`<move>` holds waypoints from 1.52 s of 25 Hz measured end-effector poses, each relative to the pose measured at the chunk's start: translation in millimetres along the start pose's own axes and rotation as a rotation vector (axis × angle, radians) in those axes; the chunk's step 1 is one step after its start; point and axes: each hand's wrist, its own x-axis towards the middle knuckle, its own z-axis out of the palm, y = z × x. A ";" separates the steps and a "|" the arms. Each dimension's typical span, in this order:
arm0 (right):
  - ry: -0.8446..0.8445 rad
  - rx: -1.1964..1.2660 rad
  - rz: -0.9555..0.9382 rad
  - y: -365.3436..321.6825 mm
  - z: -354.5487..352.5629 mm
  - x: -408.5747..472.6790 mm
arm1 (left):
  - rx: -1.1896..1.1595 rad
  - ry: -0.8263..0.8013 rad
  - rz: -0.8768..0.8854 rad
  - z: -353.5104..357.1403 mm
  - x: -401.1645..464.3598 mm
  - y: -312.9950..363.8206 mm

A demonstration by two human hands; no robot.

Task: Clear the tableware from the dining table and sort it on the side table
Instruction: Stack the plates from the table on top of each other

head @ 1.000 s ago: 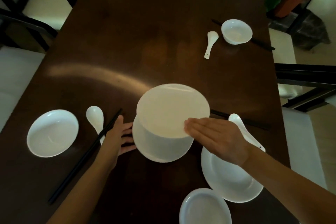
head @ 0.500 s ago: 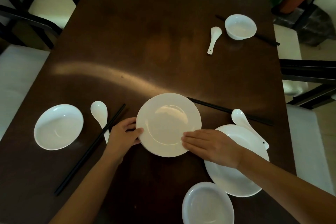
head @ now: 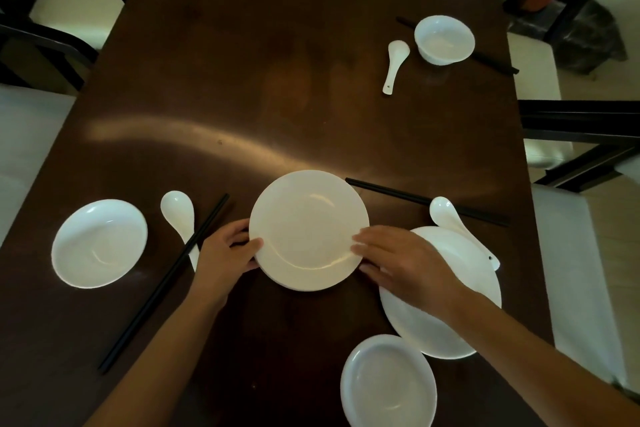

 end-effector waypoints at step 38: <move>0.429 1.064 1.212 -4.6 -79.2 -53.2 | -0.205 -0.077 -0.193 -4.1 -11.5 20.5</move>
